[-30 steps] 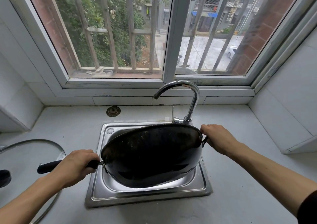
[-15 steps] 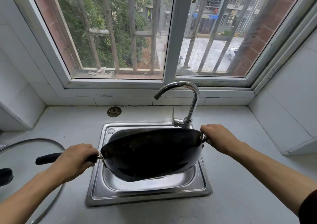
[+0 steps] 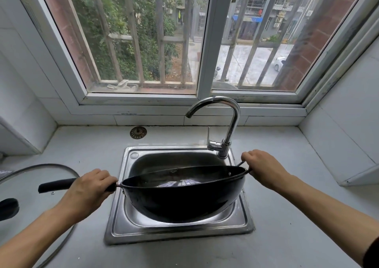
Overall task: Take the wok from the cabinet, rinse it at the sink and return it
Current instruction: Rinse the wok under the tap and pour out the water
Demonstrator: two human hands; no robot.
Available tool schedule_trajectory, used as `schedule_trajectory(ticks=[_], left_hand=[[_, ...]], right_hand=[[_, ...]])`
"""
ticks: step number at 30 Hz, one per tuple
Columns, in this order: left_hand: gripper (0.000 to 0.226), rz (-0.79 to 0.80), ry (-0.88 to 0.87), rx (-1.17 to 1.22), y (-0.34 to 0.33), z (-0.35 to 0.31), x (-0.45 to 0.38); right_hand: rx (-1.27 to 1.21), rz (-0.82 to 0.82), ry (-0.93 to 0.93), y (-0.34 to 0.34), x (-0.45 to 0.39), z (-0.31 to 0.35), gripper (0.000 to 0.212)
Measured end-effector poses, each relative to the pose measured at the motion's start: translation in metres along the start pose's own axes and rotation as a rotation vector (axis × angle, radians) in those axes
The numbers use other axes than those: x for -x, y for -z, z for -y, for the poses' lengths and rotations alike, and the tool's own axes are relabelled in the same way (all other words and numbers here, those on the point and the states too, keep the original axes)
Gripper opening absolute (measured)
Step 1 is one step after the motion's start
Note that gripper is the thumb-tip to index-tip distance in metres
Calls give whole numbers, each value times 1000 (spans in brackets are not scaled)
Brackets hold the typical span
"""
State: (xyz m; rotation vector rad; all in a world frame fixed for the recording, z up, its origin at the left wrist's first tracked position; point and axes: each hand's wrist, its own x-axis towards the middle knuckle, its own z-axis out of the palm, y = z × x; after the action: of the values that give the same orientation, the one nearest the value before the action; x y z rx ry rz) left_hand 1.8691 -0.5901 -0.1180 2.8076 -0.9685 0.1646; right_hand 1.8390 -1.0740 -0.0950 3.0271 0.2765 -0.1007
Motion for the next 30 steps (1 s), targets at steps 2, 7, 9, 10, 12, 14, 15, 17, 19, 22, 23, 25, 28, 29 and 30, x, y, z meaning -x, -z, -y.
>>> schedule_trajectory(ticks=[2, 7, 9, 10, 12, 14, 15, 17, 19, 22, 23, 25, 28, 29, 30], left_hand=[[26, 102, 25, 34, 1, 3, 2], [20, 103, 112, 56, -6, 6, 9], [11, -26, 48, 8, -7, 6, 13], [13, -76, 24, -13, -6, 5, 15], [22, -128, -15, -57, -6, 2, 18], [23, -126, -36, -72, -8, 0, 19], [22, -111, -42, -56, -9, 0, 18], [11, -34, -19, -12, -8, 0, 16], [26, 32, 27, 30, -9, -1, 16], [31, 28, 57, 40, -9, -3, 19], [26, 3, 46, 40, -9, -3, 19], [11, -33, 15, 10, -7, -4, 18], [20, 3, 44, -26, -5, -6, 16], [30, 26, 66, -28, -4, -6, 15], [36, 52, 93, -27, -3, -6, 13]], right_hand=[[-60, 17, -4, -1, 0, 1, 19], [-128, 66, -24, 2, 1, 5, 14], [-93, 18, -26, -1, 5, 6, 17], [-47, -8, -23, -3, 8, 8, 22], [49, -45, -10, -8, 14, 11, 31], [64, -45, -21, -12, 16, 13, 33], [39, -39, -38, -12, 16, 12, 33], [-38, 1, -73, -10, 14, 12, 29], [-87, 54, -82, -9, 13, 12, 24], [-102, 56, -83, -8, 16, 12, 21], [-91, 46, -84, -9, 17, 11, 23], [-34, 17, -71, -11, 19, 13, 27], [86, -39, -29, -16, 24, 16, 35], [115, -41, -21, -17, 26, 18, 38], [138, -39, -18, -18, 26, 18, 41]])
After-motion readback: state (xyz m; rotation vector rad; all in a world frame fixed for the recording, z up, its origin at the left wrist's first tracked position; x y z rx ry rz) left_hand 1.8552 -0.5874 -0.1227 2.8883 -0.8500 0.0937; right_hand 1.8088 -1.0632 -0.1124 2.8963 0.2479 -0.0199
